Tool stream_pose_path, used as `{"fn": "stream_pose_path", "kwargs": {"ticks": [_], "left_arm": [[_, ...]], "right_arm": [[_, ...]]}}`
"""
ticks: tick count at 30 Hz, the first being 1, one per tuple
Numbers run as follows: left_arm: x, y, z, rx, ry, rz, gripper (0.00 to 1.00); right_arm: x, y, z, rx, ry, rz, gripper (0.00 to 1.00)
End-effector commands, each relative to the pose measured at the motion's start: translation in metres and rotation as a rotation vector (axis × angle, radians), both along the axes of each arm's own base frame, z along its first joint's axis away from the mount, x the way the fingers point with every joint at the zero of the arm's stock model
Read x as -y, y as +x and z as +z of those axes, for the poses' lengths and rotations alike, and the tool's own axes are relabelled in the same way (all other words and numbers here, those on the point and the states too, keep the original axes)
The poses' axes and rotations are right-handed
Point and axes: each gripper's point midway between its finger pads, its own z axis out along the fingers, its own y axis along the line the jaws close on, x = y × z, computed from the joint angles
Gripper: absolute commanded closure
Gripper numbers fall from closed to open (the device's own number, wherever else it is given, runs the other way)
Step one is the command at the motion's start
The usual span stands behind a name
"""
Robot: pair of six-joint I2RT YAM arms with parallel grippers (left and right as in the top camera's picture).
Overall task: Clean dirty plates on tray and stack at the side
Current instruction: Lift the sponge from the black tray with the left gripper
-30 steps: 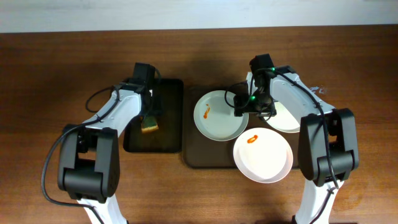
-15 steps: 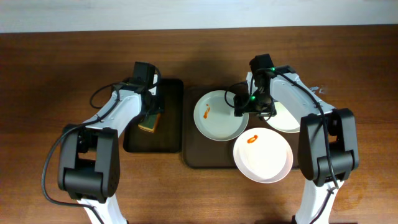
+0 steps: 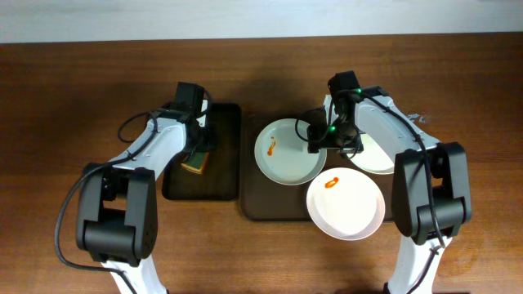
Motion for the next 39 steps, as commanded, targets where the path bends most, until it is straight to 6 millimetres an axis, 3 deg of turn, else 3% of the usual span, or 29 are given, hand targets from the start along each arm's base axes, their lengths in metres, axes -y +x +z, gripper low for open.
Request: {"fn": "stream_pose_path", "kwargs": {"ticks": [1, 2, 3, 4, 5, 6, 7, 11, 18, 20, 23, 28, 31, 35, 37, 38, 39], "left_arm": [[-0.002, -0.011, -0.007, -0.046, 0.002, -0.001, 0.67], [-0.002, -0.012, -0.008, -0.053, 0.003, -0.002, 0.86], [-0.002, -0.013, -0.008, -0.059, 0.004, -0.002, 0.96], [-0.002, -0.014, -0.008, -0.062, 0.005, -0.002, 0.97], [-0.003, -0.015, -0.008, -0.065, 0.005, -0.002, 0.76], [-0.003, -0.017, -0.009, -0.075, 0.007, -0.001, 0.30], [-0.004, -0.022, -0.010, -0.093, 0.010, -0.001, 0.12], [-0.006, -0.033, -0.012, -0.142, 0.019, -0.001, 0.14], [-0.006, -0.035, -0.013, -0.148, 0.020, -0.001, 0.14], [-0.006, -0.035, -0.013, -0.148, 0.020, -0.001, 0.14], [-0.006, -0.035, -0.013, -0.147, 0.019, -0.001, 0.13], [-0.006, -0.034, -0.012, -0.143, 0.019, -0.001, 0.12], [-0.006, -0.033, -0.012, -0.141, 0.018, -0.001, 0.16], [-0.005, -0.031, -0.012, -0.133, 0.017, -0.001, 0.61], [-0.005, -0.031, -0.012, -0.134, 0.013, -0.002, 0.79], [-0.005, -0.031, -0.012, -0.134, 0.013, -0.002, 0.81], [-0.005, -0.032, -0.012, -0.134, 0.013, -0.002, 0.76]], "right_arm": [[-0.003, -0.001, 0.000, -0.003, 0.005, 0.009, 0.10], [-0.004, -0.001, 0.000, -0.003, 0.005, 0.010, 0.10], [-0.004, -0.001, 0.000, -0.003, 0.005, 0.010, 0.10], [-0.004, -0.001, 0.000, -0.002, 0.005, 0.011, 0.10], [-0.004, -0.001, 0.000, -0.002, 0.005, 0.011, 0.11], [-0.004, -0.001, 0.000, -0.003, 0.005, 0.011, 0.10], [-0.004, -0.002, 0.000, -0.005, 0.004, 0.011, 0.11], [-0.004, -0.004, 0.000, -0.014, 0.003, 0.011, 0.32], [-0.003, -0.009, -0.006, -0.032, 0.001, -0.016, 0.66], [-0.002, -0.010, -0.008, -0.033, 0.001, -0.016, 0.70], [-0.003, -0.010, -0.008, -0.032, 0.001, -0.020, 0.90], [-0.002, -0.009, -0.009, -0.043, -0.002, -0.088, 0.96], [-0.002, -0.007, -0.009, -0.037, 0.000, -0.089, 0.96], [-0.002, -0.007, -0.009, -0.034, 0.001, -0.088, 0.96], [-0.002, -0.007, -0.009, -0.033, 0.001, -0.088, 0.96], [-0.002, -0.006, -0.009, -0.032, 0.002, -0.088, 0.96], [-0.003, -0.006, -0.009, -0.029, 0.002, -0.088, 0.96]]}}
